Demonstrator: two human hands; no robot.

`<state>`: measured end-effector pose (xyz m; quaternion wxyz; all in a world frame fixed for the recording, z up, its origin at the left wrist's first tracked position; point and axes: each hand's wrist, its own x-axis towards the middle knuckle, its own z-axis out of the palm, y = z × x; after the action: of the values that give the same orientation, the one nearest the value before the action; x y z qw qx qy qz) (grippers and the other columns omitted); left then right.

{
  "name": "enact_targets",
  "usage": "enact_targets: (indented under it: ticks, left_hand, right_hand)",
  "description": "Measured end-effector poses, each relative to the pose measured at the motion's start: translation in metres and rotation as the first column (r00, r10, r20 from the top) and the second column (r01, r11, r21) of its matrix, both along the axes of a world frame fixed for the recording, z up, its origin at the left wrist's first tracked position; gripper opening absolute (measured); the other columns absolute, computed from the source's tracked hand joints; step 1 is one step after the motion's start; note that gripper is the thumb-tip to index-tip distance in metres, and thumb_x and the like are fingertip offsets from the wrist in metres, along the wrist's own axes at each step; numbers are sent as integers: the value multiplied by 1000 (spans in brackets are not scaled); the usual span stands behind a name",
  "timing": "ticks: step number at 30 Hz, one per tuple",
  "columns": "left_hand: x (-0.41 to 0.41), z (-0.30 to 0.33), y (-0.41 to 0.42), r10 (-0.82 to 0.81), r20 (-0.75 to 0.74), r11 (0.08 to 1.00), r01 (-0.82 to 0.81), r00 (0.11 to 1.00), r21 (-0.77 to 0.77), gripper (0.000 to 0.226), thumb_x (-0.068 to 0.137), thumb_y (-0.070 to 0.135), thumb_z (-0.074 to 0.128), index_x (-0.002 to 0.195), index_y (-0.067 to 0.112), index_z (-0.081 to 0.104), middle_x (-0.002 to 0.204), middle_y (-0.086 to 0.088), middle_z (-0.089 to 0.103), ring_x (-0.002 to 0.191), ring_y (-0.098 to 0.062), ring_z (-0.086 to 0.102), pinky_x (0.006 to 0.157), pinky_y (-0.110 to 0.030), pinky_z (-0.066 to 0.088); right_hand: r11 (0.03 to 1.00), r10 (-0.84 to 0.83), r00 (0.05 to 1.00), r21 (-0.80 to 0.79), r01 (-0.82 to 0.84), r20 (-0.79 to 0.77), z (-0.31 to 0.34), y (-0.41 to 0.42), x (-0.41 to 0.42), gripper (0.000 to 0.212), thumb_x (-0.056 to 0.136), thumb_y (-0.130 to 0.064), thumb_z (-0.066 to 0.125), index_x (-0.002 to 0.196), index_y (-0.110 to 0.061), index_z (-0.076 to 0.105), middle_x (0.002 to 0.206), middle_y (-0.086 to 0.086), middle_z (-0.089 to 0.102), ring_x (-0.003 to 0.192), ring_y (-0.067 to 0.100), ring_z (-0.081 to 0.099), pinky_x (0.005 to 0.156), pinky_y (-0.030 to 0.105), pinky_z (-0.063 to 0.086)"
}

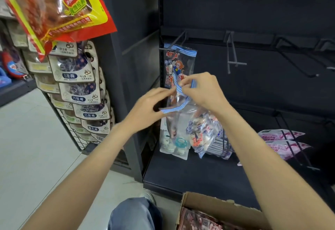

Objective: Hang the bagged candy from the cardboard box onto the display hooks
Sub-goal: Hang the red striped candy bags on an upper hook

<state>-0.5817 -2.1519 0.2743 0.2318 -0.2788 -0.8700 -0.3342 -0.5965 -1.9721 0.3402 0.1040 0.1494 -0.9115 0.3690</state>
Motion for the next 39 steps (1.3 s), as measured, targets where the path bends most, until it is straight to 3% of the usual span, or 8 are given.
enact_targets:
  ticks: [5, 9, 14, 19, 25, 30, 34, 39]
  left_hand:
    - [-24, 26, -25, 167, 10, 960, -165, 986, 225, 43, 87, 43, 57, 129, 34, 51, 130, 16, 43, 127, -10, 40, 103, -31, 37]
    - [-45, 52, -15, 90, 119, 971, -114, 989, 211, 39, 84, 42, 63, 120, 42, 49, 132, 15, 43, 126, -5, 40, 109, -31, 31]
    - [-57, 70, -11, -23, 221, 925, -63, 975, 374, 20, 88, 20, 67, 96, 34, 54, 100, 10, 61, 81, -2, 61, 77, -20, 52]
    - [-74, 76, -11, 31, 259, 901, -139, 965, 411, 12, 87, 26, 68, 78, 29, 59, 80, 13, 64, 71, 3, 61, 74, -21, 49]
    - [-79, 71, -10, -48, 340, 841, -146, 939, 521, 12, 84, 29, 70, 75, 32, 64, 94, 2, 70, 91, -18, 67, 94, -42, 49]
    - [-88, 64, -15, -105, 348, 824, -114, 932, 554, 8, 85, 25, 69, 79, 27, 64, 95, 0, 67, 91, -16, 64, 93, -36, 48]
    - [-106, 50, -10, -27, 287, 829, -139, 957, 542, 7, 88, 23, 67, 83, 26, 64, 92, 4, 68, 94, -16, 65, 88, -31, 50]
    - [-143, 54, 4, 174, 142, 869, -220, 974, 444, 9, 86, 15, 68, 84, 21, 61, 80, 15, 62, 79, -5, 59, 74, -21, 47]
  right_hand:
    - [988, 126, 988, 97, -117, -86, 17, 15, -10, 23, 90, -19, 58, 100, -34, 72, 107, -11, 71, 37, 5, 41, 56, 19, 44]
    - [981, 140, 981, 150, -119, -136, 34, 13, -15, 22, 93, -18, 58, 105, -31, 72, 106, -12, 70, 46, -22, 43, 56, 11, 31]
    - [976, 68, 977, 215, -23, -203, 36, 8, -26, 22, 95, -23, 54, 102, -34, 71, 100, -6, 72, 44, 6, 43, 68, 31, 48]
    - [996, -90, 986, -34, 86, -142, 32, 1, -43, 14, 92, -28, 60, 85, -23, 70, 89, -8, 68, 96, 16, 63, 88, 36, 49]
    - [984, -179, 976, -31, 176, -124, 28, -8, -54, 20, 91, -26, 55, 79, -15, 67, 89, 2, 73, 66, 16, 56, 64, 28, 43]
    - [983, -183, 977, -36, 180, -112, 31, -12, -54, 16, 87, -20, 54, 77, -19, 67, 68, -7, 64, 58, 13, 50, 63, 25, 38]
    - [973, -227, 964, -1, 229, -141, 26, -14, -60, 16, 91, -23, 54, 86, -20, 68, 71, -6, 58, 58, 15, 48, 61, 25, 35]
    - [938, -311, 915, 72, 339, -258, 19, -14, -84, 18, 95, -29, 54, 100, -22, 69, 95, 0, 66, 82, 23, 57, 66, 27, 34]
